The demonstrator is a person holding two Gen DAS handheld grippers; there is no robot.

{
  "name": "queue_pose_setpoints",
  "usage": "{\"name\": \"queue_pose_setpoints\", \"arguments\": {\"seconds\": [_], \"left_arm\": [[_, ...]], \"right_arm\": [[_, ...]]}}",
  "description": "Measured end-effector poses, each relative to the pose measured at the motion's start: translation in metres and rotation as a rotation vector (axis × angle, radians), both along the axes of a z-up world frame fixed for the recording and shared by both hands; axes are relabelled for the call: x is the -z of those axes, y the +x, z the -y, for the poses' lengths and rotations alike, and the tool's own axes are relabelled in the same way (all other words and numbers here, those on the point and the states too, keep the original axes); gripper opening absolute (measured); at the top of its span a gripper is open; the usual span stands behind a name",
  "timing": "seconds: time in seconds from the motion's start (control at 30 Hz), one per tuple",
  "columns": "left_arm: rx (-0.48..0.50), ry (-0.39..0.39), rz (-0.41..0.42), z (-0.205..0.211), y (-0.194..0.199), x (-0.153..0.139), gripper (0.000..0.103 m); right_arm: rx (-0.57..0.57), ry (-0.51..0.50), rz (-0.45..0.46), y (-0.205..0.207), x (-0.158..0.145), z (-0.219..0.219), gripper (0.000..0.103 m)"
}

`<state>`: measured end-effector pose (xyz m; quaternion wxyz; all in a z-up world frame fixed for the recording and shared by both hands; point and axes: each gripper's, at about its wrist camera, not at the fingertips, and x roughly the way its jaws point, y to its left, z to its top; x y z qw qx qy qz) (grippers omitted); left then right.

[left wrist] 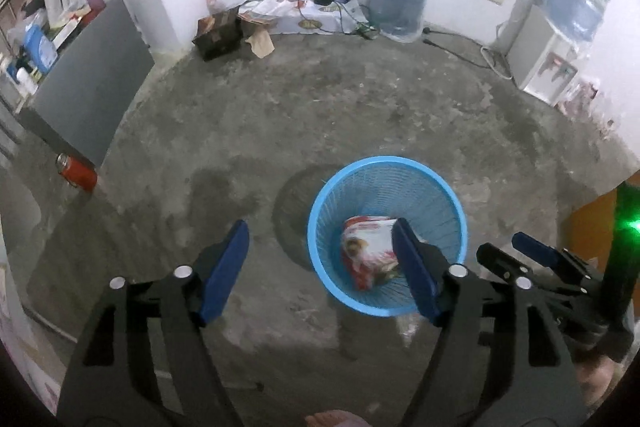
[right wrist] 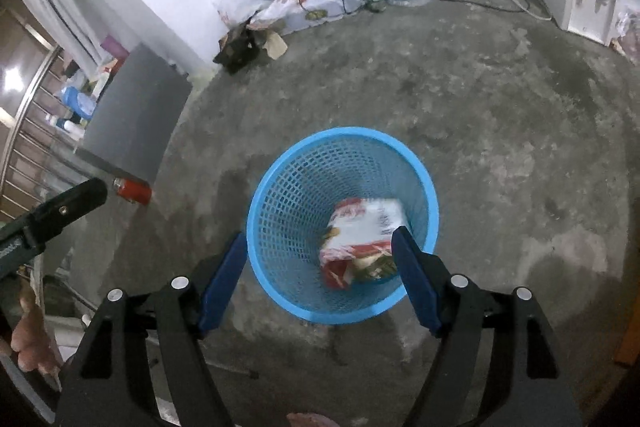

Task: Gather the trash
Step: 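Open the left tool to drop the snack bag into the wastebasket, then turn both tools back toward the table clutter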

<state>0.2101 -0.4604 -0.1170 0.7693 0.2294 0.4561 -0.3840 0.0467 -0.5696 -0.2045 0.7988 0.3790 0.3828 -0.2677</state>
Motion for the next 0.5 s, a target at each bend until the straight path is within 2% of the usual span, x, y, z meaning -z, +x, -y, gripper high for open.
{"name": "queue_pose_setpoints", "arguments": {"seconds": [0.2,0.27,0.33,0.47,0.5], "left_arm": [[0.034,-0.094,-0.03,-0.039,-0.018,-0.04,0.073],[0.057,-0.15,-0.058,-0.057,-0.027,-0.058,0.074],[0.076,-0.184,-0.071,-0.072,-0.036,-0.072,0.083],[0.107,-0.238,-0.045,-0.109,-0.062,-0.1,0.085],[0.109,-0.255,-0.041,-0.124,-0.069,-0.109,0.086]], "right_arm": [[-0.01,-0.085,0.022,-0.01,-0.04,-0.023,0.074],[-0.028,-0.134,0.025,-0.009,-0.059,-0.037,0.079],[-0.052,-0.182,0.027,-0.008,-0.076,-0.051,0.083],[-0.094,-0.282,0.039,-0.009,-0.11,-0.082,0.096],[-0.103,-0.311,0.043,-0.01,-0.118,-0.091,0.096]]}}
